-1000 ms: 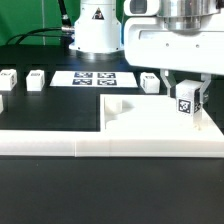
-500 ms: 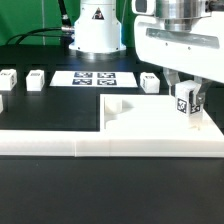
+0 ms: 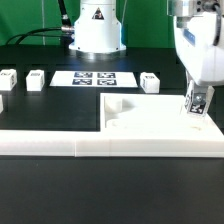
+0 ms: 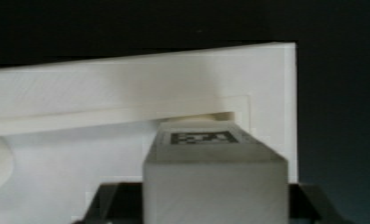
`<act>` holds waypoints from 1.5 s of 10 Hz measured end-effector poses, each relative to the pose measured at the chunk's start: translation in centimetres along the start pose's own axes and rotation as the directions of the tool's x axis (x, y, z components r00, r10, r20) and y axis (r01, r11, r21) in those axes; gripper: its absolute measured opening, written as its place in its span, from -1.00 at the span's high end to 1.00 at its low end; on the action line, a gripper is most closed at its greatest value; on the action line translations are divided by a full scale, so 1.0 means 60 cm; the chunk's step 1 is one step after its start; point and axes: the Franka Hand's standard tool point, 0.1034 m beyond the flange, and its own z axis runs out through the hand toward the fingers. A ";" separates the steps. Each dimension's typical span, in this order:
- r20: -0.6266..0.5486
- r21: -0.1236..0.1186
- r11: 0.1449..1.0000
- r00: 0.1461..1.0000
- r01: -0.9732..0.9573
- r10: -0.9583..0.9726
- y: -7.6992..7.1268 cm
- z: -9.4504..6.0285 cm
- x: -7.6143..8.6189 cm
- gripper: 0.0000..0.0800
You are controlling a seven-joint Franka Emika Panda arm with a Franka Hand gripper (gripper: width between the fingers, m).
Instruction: Assemble square table
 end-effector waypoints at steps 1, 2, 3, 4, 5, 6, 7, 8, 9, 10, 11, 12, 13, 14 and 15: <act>-0.001 0.000 1.000 1.000 0.022 -0.022 0.000 0.000 0.001 0.27; -0.002 0.002 0.994 0.994 0.112 -0.112 -0.001 0.002 0.004 0.27; -0.005 -0.001 0.961 0.961 0.275 -0.275 -0.004 0.004 0.013 -0.14; -0.010 -0.014 0.900 0.900 0.436 -0.436 -0.003 0.002 0.008 -0.49; -0.015 -0.035 0.836 0.836 0.548 -0.548 0.002 0.001 -0.002 -0.49; -0.012 -0.031 0.806 0.806 0.591 -0.592 0.001 0.001 -0.003 -0.60; -0.009 -0.032 0.748 0.748 0.663 -0.664 0.000 0.001 0.000 -0.62; -0.008 -0.033 0.713 0.714 0.700 -0.700 0.000 0.001 0.000 -0.62; -0.008 -0.039 0.610 0.610 0.792 -0.792 -0.001 0.001 0.003 -0.62; -0.014 -0.064 0.417 0.417 0.906 -0.909 -0.002 0.004 0.011 -0.62; -0.011 -0.068 0.348 0.348 0.935 -0.937 -0.001 0.005 0.010 -0.62; -0.006 -0.070 0.230 0.230 0.971 -0.973 -0.003 0.005 0.012 -0.62; -0.003 -0.070 0.146 0.146 0.987 -0.989 -0.006 0.004 0.019 -0.62; -0.016 -0.065 0.070 0.069 0.995 -0.997 -0.013 0.003 0.024 -0.62; -0.017 -0.064 0.083 0.082 0.994 -0.996 -0.012 0.003 0.023 -0.62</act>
Offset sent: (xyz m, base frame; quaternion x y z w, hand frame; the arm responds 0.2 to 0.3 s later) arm 0.0067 0.0023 0.0008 -0.0317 0.0163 -0.4146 0.9093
